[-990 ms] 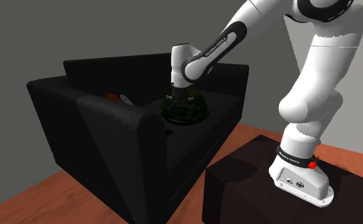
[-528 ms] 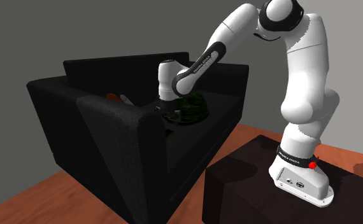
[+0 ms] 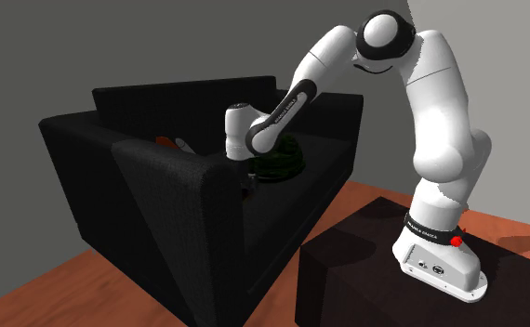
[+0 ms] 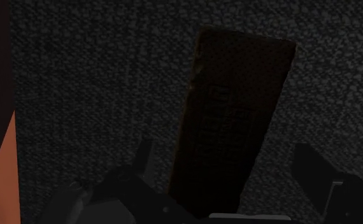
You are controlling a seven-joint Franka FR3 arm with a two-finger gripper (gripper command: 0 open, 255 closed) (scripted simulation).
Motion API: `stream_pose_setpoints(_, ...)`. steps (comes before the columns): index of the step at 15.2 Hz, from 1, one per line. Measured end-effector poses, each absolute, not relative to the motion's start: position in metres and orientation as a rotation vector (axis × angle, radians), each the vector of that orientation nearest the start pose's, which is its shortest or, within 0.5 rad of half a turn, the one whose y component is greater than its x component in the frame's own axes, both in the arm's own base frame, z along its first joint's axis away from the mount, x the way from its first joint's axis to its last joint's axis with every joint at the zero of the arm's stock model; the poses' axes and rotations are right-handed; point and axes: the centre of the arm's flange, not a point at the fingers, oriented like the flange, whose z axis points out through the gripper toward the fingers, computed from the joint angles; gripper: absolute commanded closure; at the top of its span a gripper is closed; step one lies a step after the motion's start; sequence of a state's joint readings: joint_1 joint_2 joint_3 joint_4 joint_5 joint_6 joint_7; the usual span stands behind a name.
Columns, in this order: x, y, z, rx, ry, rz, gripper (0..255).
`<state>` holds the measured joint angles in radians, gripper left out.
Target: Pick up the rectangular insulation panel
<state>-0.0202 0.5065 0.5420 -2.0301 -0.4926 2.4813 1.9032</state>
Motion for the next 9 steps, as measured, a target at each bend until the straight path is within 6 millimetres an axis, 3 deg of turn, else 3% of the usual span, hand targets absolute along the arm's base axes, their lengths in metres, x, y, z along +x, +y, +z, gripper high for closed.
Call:
stream_pose_setpoints(2,0.5251,0.2952,0.2199,-2.685,1.567,-0.110,0)
stream_pose_setpoints(3,0.5250,0.2951,0.2180,-2.685,1.567,-0.109,255)
stream_pose_setpoints(9,0.5248,0.2959,0.2170,-2.684,1.565,-0.110,255)
